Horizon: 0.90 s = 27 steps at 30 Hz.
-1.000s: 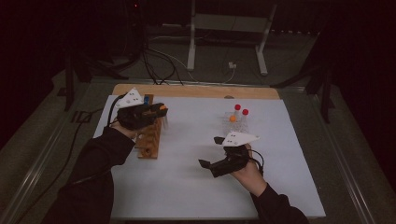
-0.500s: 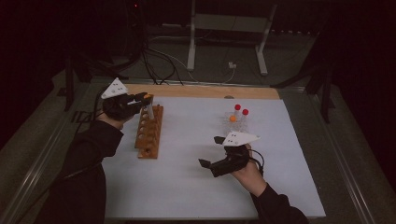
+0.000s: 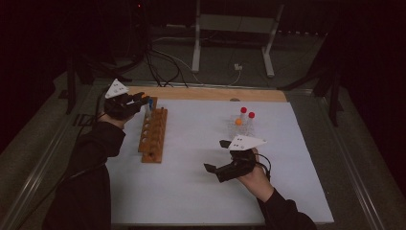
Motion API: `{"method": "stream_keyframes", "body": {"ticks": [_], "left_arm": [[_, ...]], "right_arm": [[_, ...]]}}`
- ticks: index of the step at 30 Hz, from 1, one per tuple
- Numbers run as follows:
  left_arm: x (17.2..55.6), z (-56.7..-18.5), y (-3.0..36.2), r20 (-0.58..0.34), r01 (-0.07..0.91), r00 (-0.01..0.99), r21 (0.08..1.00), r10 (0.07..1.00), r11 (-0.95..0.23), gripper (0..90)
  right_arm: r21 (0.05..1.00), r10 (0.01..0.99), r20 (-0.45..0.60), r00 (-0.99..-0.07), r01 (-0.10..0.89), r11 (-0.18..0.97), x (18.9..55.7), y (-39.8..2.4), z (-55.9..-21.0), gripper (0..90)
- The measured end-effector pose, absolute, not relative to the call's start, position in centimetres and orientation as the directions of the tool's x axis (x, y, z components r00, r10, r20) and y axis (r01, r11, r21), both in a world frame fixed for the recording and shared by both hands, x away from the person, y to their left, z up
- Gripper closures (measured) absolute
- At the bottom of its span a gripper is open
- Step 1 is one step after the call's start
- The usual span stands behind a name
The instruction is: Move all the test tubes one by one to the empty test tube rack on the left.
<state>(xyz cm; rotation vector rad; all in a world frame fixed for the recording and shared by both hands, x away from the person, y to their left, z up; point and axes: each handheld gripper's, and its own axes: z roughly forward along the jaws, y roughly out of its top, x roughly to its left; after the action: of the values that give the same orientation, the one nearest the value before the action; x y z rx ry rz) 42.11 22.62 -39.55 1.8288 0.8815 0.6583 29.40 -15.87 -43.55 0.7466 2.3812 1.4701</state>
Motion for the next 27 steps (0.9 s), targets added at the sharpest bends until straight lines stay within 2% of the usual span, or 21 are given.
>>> {"method": "stream_keyframes", "body": {"ticks": [27], "left_arm": [[42.8, -44.7, 22.0, 0.016, 0.369, 0.589, 0.884, 0.808, -0.287, 71.6]], "right_arm": [[0.881, 0.530, 0.066, -0.845, 0.299, 0.367, 29.5, -15.9, -43.7, 2.3]]}}
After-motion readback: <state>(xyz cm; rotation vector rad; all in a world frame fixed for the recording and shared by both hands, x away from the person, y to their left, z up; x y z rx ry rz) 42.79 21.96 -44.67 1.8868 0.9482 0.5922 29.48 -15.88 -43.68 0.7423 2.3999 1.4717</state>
